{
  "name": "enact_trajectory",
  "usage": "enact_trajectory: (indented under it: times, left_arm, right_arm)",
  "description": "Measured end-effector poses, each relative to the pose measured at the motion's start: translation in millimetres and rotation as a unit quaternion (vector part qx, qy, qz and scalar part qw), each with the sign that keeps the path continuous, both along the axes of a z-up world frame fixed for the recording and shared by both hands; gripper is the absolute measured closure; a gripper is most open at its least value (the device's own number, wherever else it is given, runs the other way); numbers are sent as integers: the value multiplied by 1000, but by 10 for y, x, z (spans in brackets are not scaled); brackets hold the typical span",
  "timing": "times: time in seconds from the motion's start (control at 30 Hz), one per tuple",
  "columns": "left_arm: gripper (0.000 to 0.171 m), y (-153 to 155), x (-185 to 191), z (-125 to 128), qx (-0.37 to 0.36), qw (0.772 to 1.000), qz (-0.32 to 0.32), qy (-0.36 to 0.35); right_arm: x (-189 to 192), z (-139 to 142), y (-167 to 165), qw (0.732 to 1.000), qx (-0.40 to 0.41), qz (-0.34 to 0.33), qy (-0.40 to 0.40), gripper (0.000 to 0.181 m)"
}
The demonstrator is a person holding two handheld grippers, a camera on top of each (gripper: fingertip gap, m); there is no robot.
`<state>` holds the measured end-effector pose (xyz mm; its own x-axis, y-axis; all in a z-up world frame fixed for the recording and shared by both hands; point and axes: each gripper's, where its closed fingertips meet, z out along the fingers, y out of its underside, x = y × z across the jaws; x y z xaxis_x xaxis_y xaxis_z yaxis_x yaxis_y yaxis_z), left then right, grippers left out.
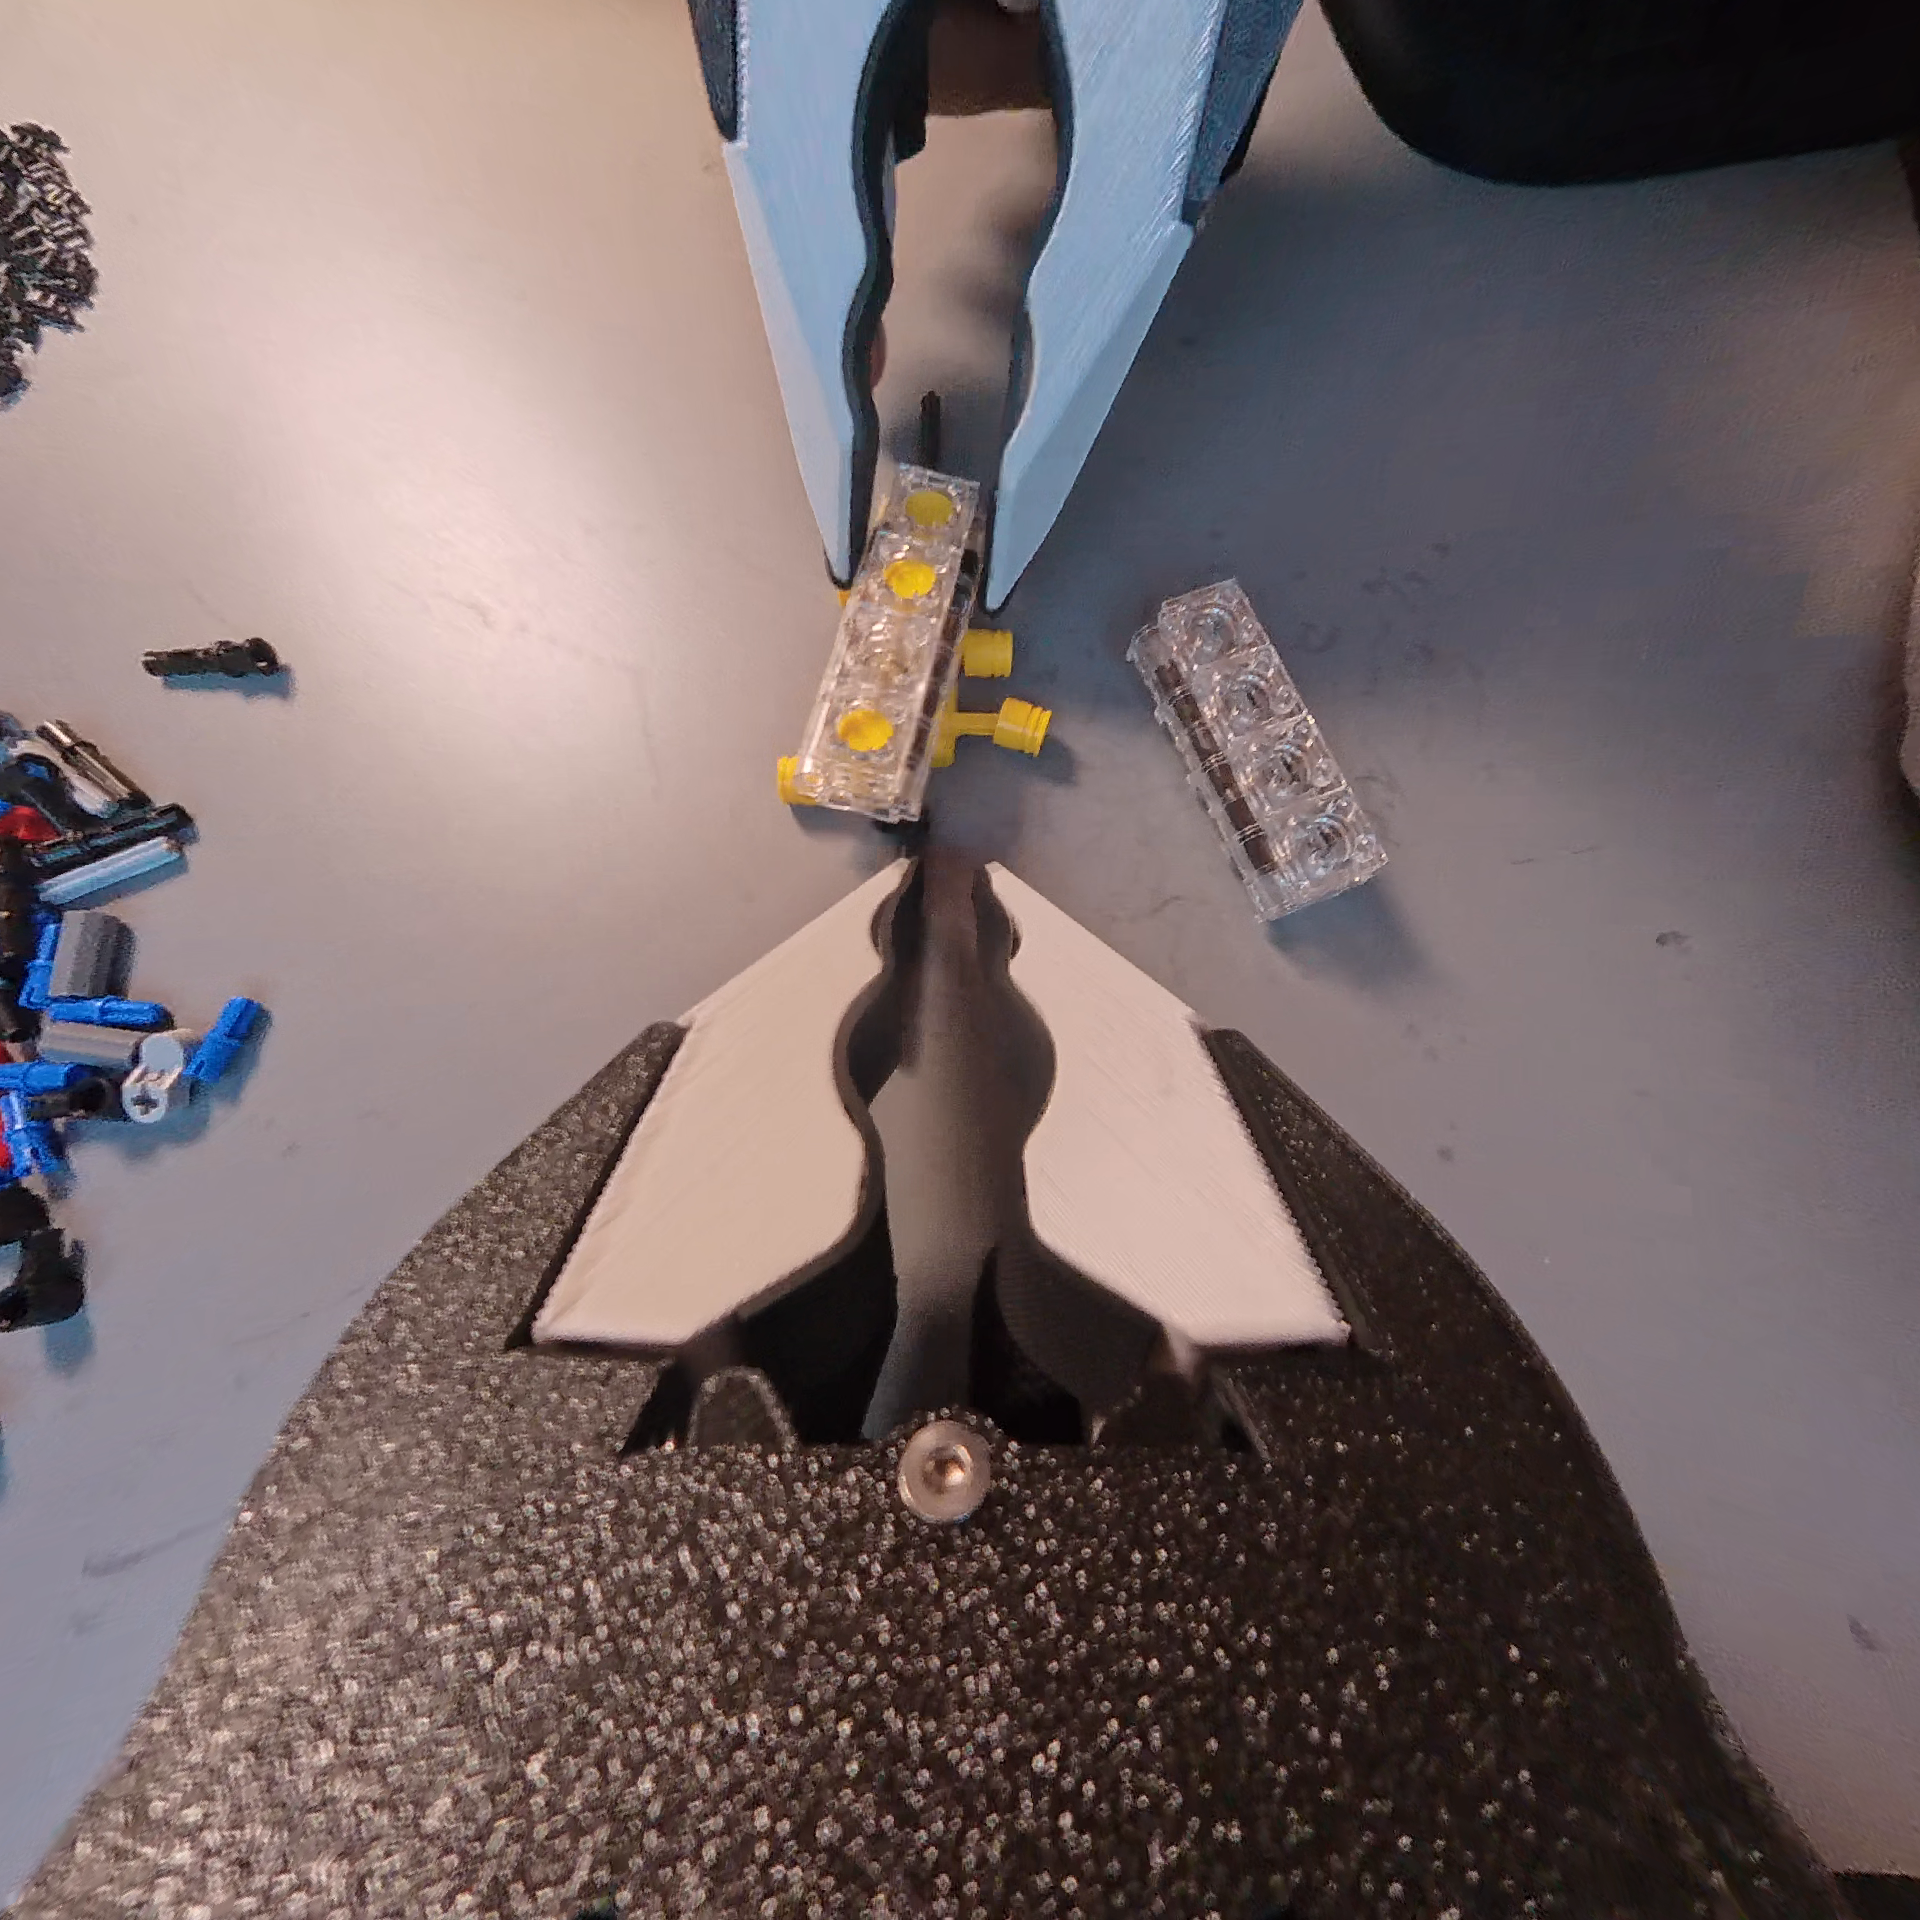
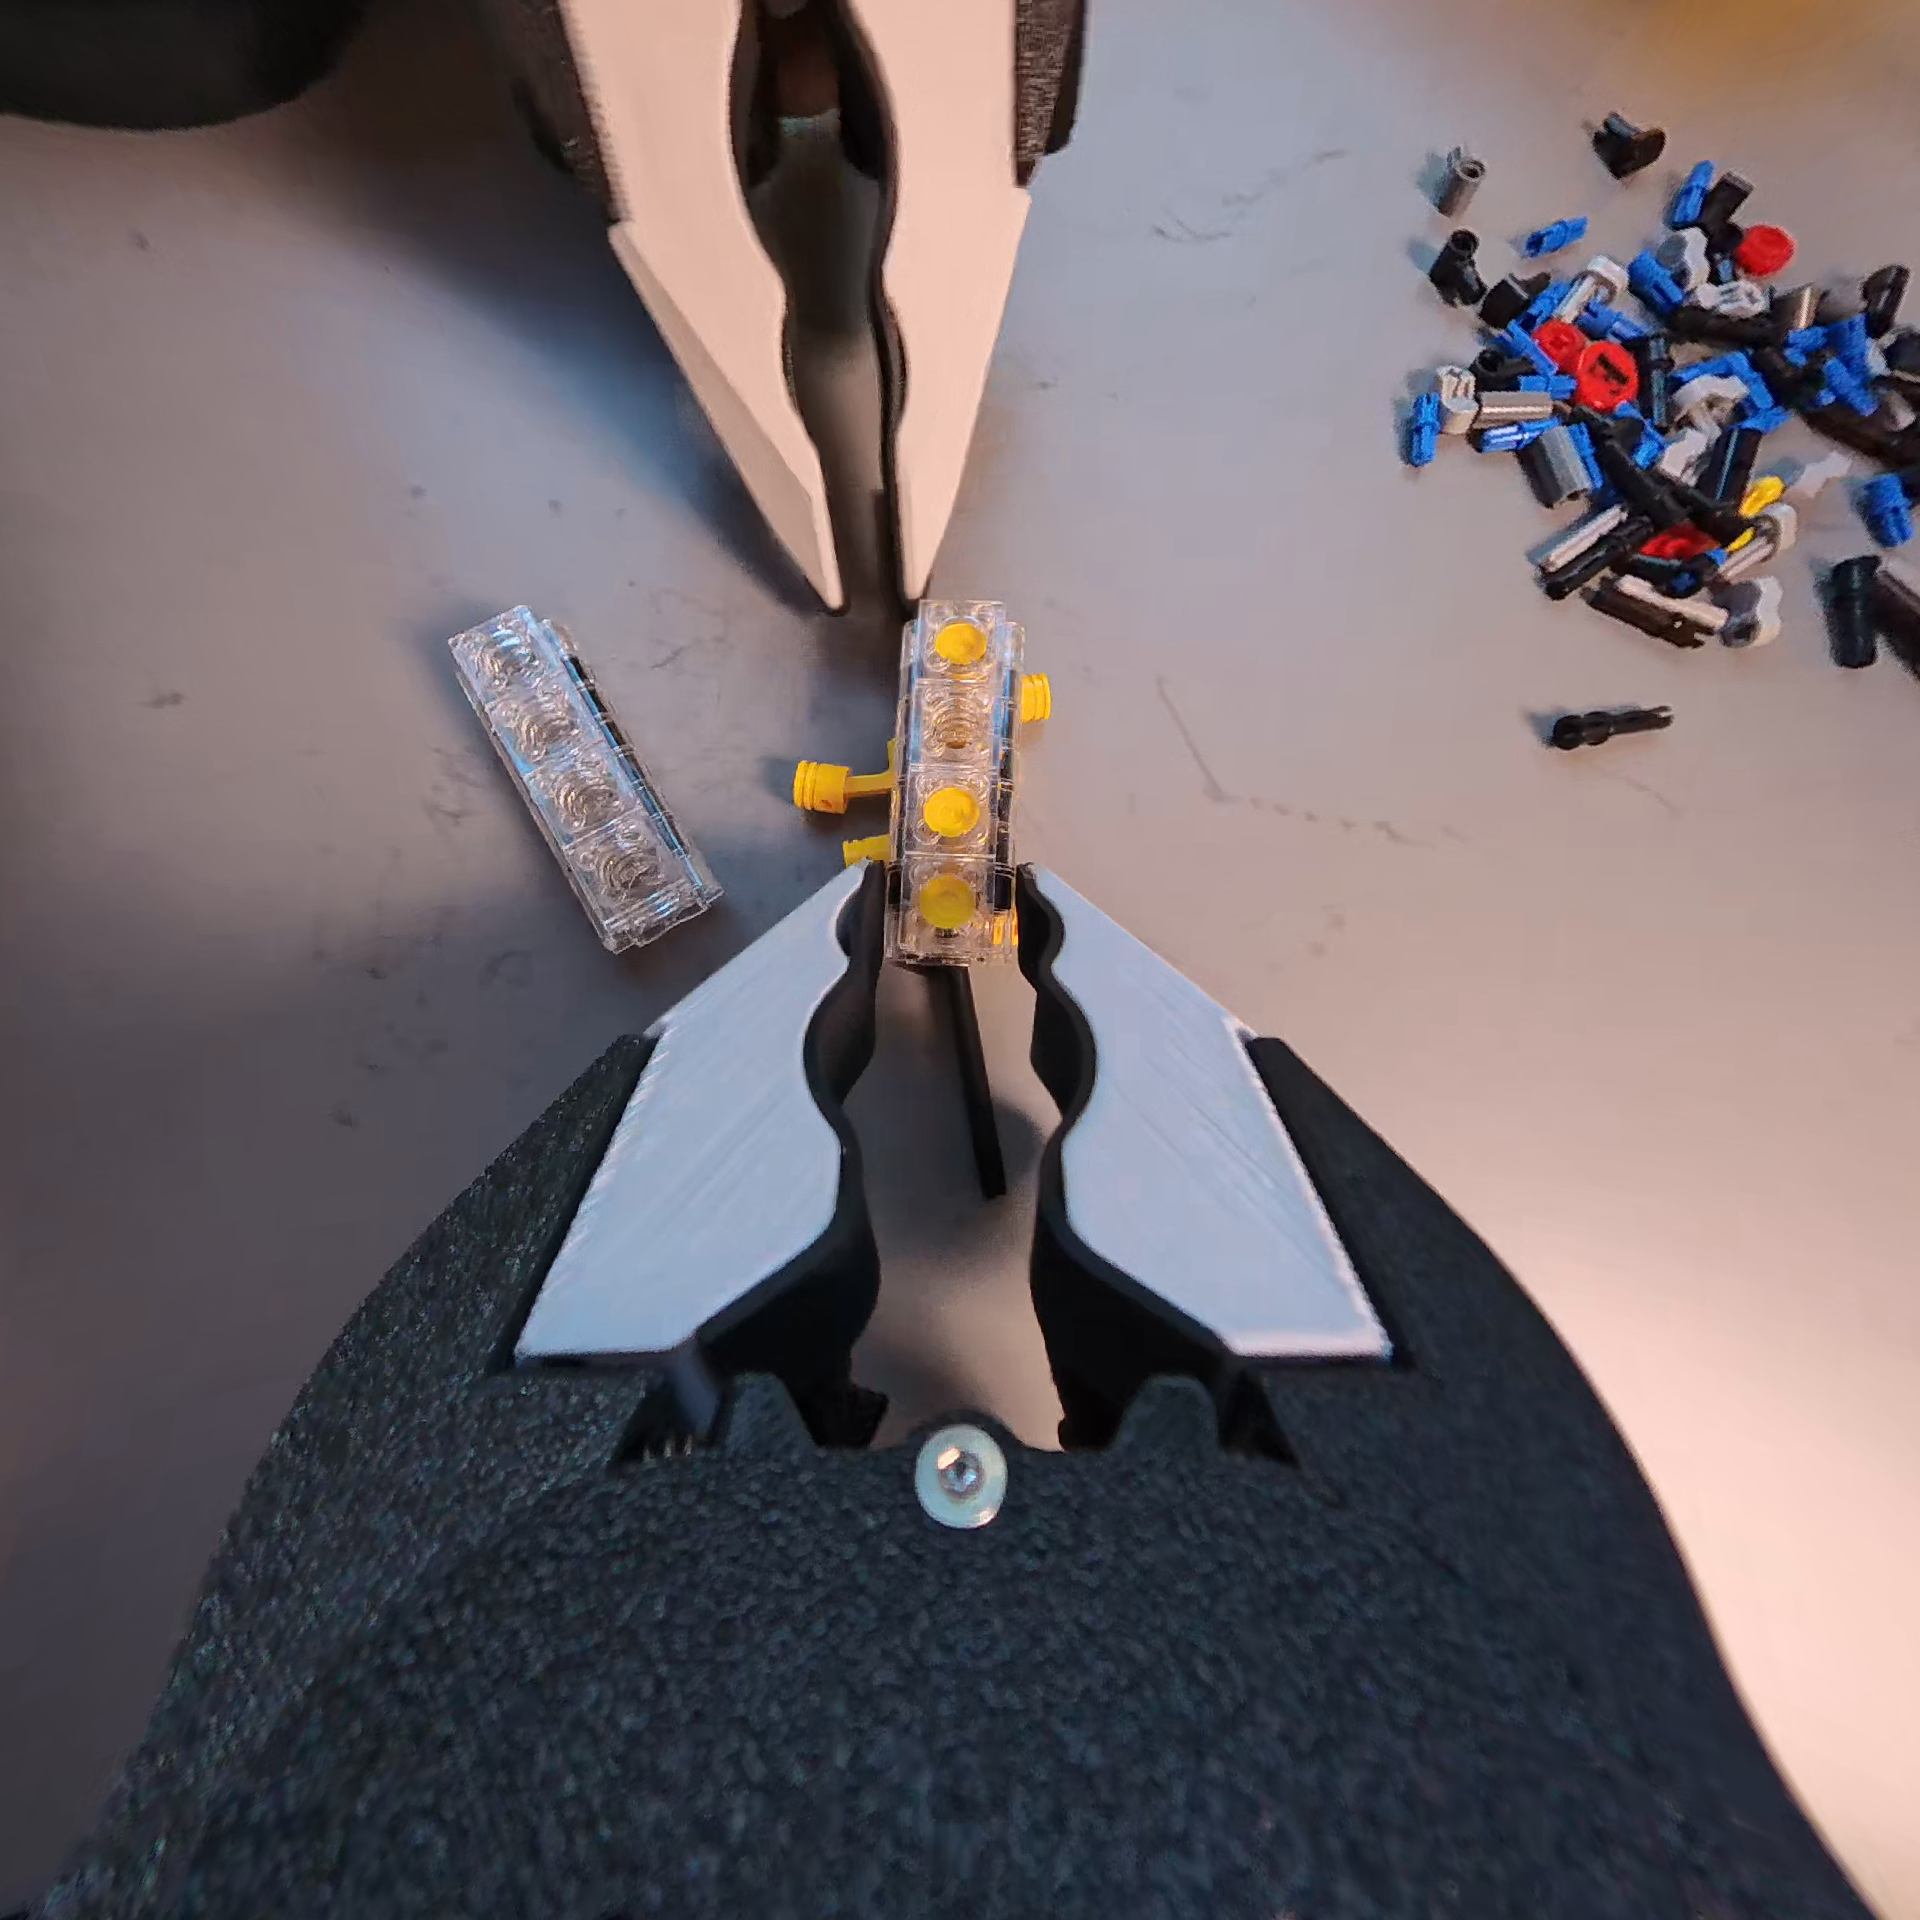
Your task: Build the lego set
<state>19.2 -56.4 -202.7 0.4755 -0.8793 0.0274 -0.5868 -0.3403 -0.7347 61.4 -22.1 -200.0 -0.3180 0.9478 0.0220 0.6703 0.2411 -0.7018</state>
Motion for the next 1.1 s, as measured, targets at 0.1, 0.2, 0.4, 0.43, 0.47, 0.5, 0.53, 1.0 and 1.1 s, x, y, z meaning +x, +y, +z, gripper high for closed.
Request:
enact_trajectory:
  times: [0.1, 0.2, 0.4, 0.43, 0.47, 0.5, 0.53, 1.0, 1.1]
  left_arm:
    - [162, -16, 69, 36, -7, 1000, 4, -5]
    - [162, -43, 176, 55, -12, 1000, 12, -12]
    - [162, 5, 357, -53, 15, 998, 58, 21]
    - [162, 36, 361, -63, 23, 997, 70, 31]
    - [161, 51, 372, -67, 23, 996, 80, 33]
    - [161, 59, 385, -69, 16, 995, 90, 29]
    - [160, 66, 394, -70, 8, 995, 100, 22]
    - [162, 64, 405, -68, -20, 990, 137, -18]
    - [162, 64, 389, -13, -36, 988, 143, -51]
  right_arm:
    - [-14, -2, 18, 999, -29, -17, -7, 157]
    - [-13, -2, 18, 999, -41, -15, -9, 157]
    - [21, -8, 12, 997, -70, -1, -17, 157]
    - [21, -9, 10, 997, -71, 0, -16, 157]
    - [23, -13, 7, 997, -70, 1, -17, 157]
    - [24, -19, 7, 997, -69, 1, -18, 157]
    - [24, -22, 15, 998, -65, 0, -19, 157]
    - [-24, -22, -24, 999, -38, 7, -20, 157]
    - [-16, -19, -32, 998, -57, 7, -22, 157]
